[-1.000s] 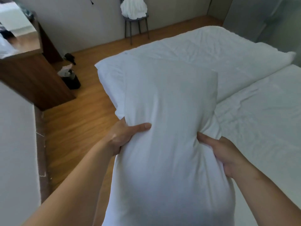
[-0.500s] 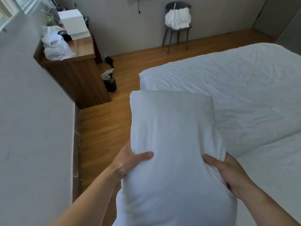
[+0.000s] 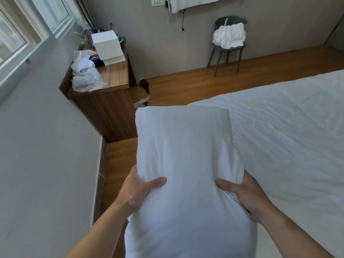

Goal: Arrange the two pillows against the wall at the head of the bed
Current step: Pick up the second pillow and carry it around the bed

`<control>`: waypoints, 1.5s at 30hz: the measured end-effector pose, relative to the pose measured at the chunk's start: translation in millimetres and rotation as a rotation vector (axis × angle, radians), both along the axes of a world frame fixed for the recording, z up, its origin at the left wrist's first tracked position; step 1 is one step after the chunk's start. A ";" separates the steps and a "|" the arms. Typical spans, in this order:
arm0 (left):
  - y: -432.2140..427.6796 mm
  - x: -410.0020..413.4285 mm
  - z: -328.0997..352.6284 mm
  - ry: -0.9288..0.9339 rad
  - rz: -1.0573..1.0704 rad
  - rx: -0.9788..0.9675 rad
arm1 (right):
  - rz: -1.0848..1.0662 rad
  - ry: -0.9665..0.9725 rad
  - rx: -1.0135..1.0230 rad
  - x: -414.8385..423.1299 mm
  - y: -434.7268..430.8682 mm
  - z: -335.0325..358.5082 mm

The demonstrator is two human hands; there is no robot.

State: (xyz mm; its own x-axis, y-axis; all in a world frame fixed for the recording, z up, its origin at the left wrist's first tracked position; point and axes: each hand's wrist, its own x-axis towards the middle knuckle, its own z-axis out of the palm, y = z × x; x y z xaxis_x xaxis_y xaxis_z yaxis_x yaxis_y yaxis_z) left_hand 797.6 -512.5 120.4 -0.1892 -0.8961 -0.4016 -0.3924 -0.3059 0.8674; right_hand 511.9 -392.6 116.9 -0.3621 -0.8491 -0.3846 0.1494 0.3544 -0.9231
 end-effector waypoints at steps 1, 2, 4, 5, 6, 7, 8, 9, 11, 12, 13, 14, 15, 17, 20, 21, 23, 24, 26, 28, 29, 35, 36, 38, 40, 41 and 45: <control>-19.7 -4.6 2.5 -0.010 0.014 -0.004 | 0.018 0.008 0.000 -6.8 -24.6 0.4; -38.8 -9.8 5.6 -0.020 0.025 -0.005 | 0.032 0.011 -0.002 -13.6 -49.2 2.0; -75.4 -19.0 10.2 -0.029 0.048 -0.003 | 0.064 0.017 -0.010 -27.2 -96.6 6.1; -93.1 -23.0 11.9 -0.032 0.061 -0.003 | 0.078 0.025 -0.013 -32.8 -118.3 8.1; -111.3 -27.3 13.6 -0.033 0.070 -0.002 | 0.084 0.032 -0.018 -38.2 -139.3 9.6; -129.3 -31.4 15.3 -0.028 0.077 -0.001 | 0.089 0.042 -0.022 -43.2 -159.1 10.2; -147.6 -35.8 16.7 -0.022 0.084 0.002 | 0.091 0.051 -0.025 -46.8 -177.8 11.3; -165.7 -39.4 17.9 -0.016 0.089 0.003 | 0.093 0.064 -0.026 -49.9 -195.9 11.3; -204.9 -46.2 17.6 -0.009 0.090 0.005 | 0.094 0.090 -0.022 -55.1 -231.3 7.4; -225.0 -48.9 16.6 -0.008 0.090 0.008 | 0.090 0.099 -0.018 -57.0 -249.8 5.6; -244.9 -50.9 14.7 -0.001 0.090 0.011 | 0.083 0.106 -0.014 -58.3 -268.6 4.4; -265.4 -52.6 12.0 0.008 0.090 0.012 | 0.073 0.110 -0.013 -59.3 -288.6 2.6; -287.0 -54.2 9.7 0.012 0.091 0.015 | 0.062 0.114 -0.015 -60.1 -309.7 0.7; -332.6 -57.0 5.5 0.018 0.081 0.028 | 0.039 0.119 -0.024 -59.0 -352.9 -0.1; -413.6 -54.2 1.4 0.023 0.044 0.033 | -0.007 0.127 -0.033 -52.1 -421.4 -1.3; -442.3 -51.6 2.3 0.015 0.024 0.036 | -0.022 0.130 -0.035 -48.4 -443.4 -0.5; -495.1 -46.9 7.2 0.012 -0.015 0.045 | -0.052 0.122 -0.040 -40.1 -484.7 3.8; -519.1 -44.6 9.4 0.017 -0.033 0.046 | -0.070 0.117 -0.042 -36.4 -504.4 6.8; -563.7 -41.9 11.5 0.029 -0.059 0.043 | -0.100 0.123 -0.047 -31.8 -541.6 11.0; -602.1 -42.7 11.7 0.031 -0.078 0.040 | -0.119 0.132 -0.045 -29.4 -574.7 14.5; -620.5 -44.2 11.3 0.033 -0.086 0.039 | -0.128 0.134 -0.048 -29.3 -590.9 16.4; -726.7 -66.8 4.0 0.012 -0.131 0.064 | -0.188 0.120 -0.042 -46.0 -682.8 7.2; -743.6 -73.1 3.0 0.008 -0.143 0.066 | -0.199 0.114 -0.041 -50.6 -697.6 4.0; -779.0 -88.5 2.4 -0.004 -0.166 0.049 | -0.207 0.096 -0.045 -62.8 -730.0 -1.7; -815.7 -105.4 2.3 -0.021 -0.158 0.032 | -0.202 0.082 -0.050 -78.4 -765.3 -5.4; -834.8 -114.5 1.9 -0.030 -0.155 0.027 | -0.198 0.082 -0.054 -88.2 -784.2 -6.7; -905.4 -160.4 3.9 -0.011 -0.167 0.049 | -0.199 0.073 -0.036 -137.8 -856.9 -5.9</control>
